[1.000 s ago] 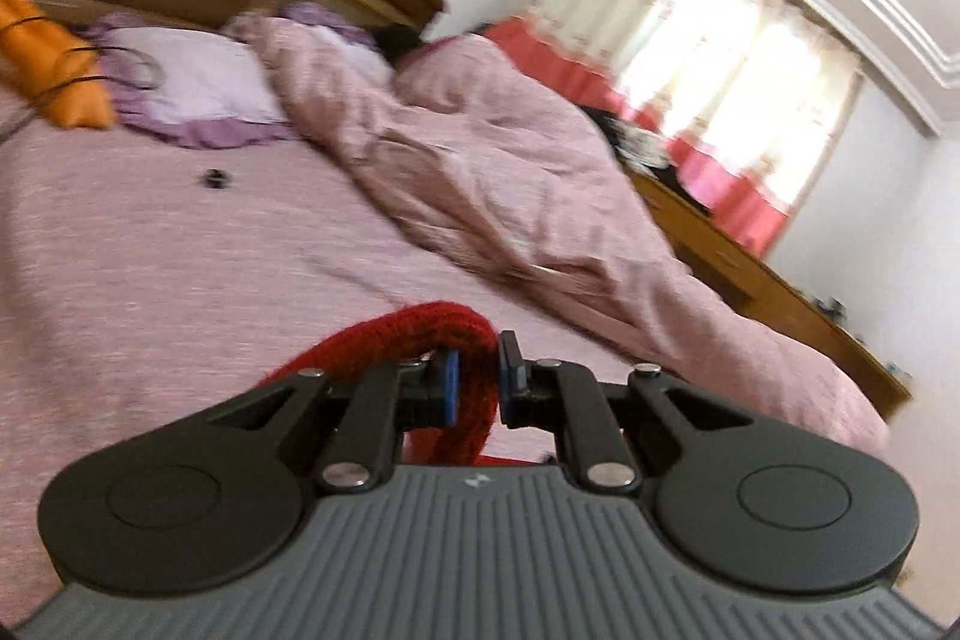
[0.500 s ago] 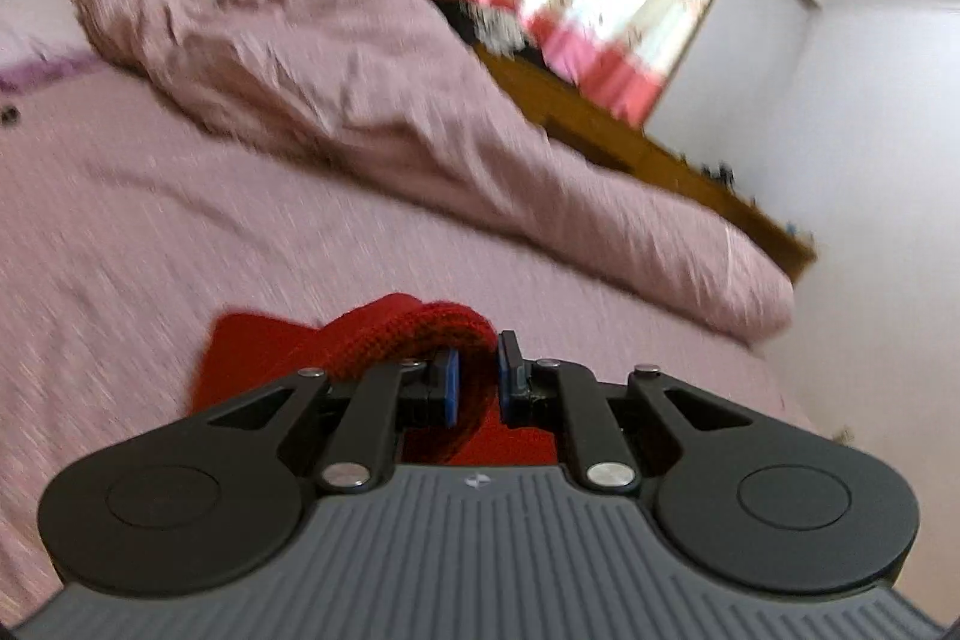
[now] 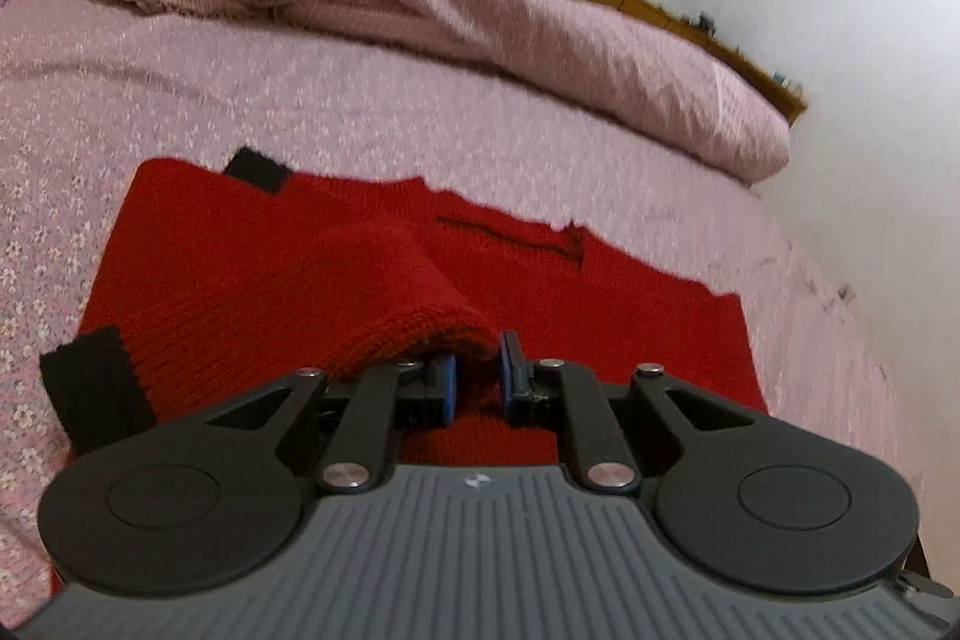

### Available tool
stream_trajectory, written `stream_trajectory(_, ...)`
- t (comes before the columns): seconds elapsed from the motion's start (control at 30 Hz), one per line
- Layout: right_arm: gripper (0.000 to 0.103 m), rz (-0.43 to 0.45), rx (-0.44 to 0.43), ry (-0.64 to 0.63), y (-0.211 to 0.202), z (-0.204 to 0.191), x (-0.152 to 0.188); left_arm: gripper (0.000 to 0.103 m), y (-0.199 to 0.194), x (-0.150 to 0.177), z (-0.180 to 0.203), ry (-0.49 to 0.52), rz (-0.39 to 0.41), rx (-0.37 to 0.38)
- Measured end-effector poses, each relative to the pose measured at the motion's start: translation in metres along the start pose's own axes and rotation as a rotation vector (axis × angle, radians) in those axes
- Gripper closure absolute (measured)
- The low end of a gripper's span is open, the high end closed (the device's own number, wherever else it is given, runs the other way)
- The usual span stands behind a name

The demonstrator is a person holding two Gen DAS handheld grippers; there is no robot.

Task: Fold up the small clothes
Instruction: 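Carry the sleeve across the cardigan body with the left gripper and release it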

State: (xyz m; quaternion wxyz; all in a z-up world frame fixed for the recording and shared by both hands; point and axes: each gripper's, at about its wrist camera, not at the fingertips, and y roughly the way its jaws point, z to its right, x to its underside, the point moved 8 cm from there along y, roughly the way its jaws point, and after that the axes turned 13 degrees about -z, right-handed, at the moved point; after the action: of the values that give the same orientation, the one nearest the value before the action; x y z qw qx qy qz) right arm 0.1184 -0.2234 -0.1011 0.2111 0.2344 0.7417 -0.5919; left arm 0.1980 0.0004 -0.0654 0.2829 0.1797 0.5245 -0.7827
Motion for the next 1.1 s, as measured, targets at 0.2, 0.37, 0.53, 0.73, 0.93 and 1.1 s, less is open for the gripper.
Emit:
stream_trajectory(0.2, 0.037, 0.005, -0.010, -0.030, -0.005, -0.009, -0.002, 0.053, -0.014, 0.011, -0.002, 0.040, -0.097, -0.055)
stream_trajectory(0.37, 0.037, 0.017, -0.021, -0.072, -0.010, -0.021, -0.006, 0.037, -0.037, 0.030, -0.010, 0.099, -0.122, -0.101)
stream_trajectory(0.53, 0.037, 0.028, -0.029, -0.137, -0.014, -0.039, -0.010, 0.036, -0.055, 0.046, -0.036, 0.069, -0.147, -0.170)
stream_trajectory(0.73, 0.037, 0.018, -0.050, -0.226, -0.010, -0.067, -0.016, 0.035, -0.067, 0.055, -0.061, 0.041, -0.145, -0.243)
stream_trajectory(0.93, 0.031, 0.037, -0.051, -0.372, 0.000, -0.108, -0.023, 0.034, -0.061, 0.058, -0.071, 0.016, -0.162, -0.259)
stream_trajectory(1.1, 0.031, 0.038, -0.042, -0.492, 0.014, -0.138, -0.029, 0.033, -0.060, 0.058, -0.072, 0.016, -0.163, -0.262)
